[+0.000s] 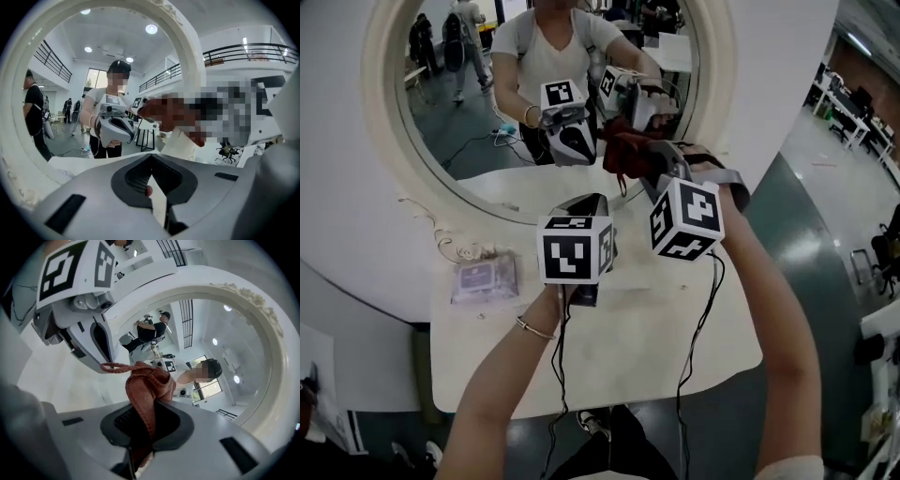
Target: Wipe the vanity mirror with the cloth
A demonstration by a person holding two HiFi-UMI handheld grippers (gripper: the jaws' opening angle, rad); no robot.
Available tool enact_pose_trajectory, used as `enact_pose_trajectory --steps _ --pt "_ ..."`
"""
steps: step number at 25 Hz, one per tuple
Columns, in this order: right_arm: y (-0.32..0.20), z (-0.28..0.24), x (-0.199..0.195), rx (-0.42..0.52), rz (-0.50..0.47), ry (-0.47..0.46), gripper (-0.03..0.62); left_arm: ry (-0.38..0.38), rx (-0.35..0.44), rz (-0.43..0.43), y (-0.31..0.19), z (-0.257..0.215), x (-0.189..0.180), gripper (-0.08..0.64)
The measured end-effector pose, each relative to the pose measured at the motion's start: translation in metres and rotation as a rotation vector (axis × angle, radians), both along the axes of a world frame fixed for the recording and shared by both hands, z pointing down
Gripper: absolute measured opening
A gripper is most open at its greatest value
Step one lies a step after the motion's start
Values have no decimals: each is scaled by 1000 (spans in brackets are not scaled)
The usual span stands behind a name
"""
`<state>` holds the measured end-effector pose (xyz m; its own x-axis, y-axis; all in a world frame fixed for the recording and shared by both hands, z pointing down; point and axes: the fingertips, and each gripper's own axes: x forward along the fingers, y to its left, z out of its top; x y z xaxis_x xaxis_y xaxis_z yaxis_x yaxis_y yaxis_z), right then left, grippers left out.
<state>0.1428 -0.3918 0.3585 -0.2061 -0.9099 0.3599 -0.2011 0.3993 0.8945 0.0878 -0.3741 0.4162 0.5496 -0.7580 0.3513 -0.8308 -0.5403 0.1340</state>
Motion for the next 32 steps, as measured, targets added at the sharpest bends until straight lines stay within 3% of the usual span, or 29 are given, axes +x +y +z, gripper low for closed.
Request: enact_pose_trajectory --steps 7,13,24,32 --pt "10 46 5 -94 2 -43 63 -25 -90 -10 22 38 3 3" --pt "6 53 3 -106 2 -21 61 -29 -86 -26 17 37 -7 3" --pt "33 21 -5 -58 -29 9 63 -15 -2 -33 18 -13 -18 3" --pt "68 -62 -29 -3 -31 -59 61 50 140 -46 34 -116 -48 3"
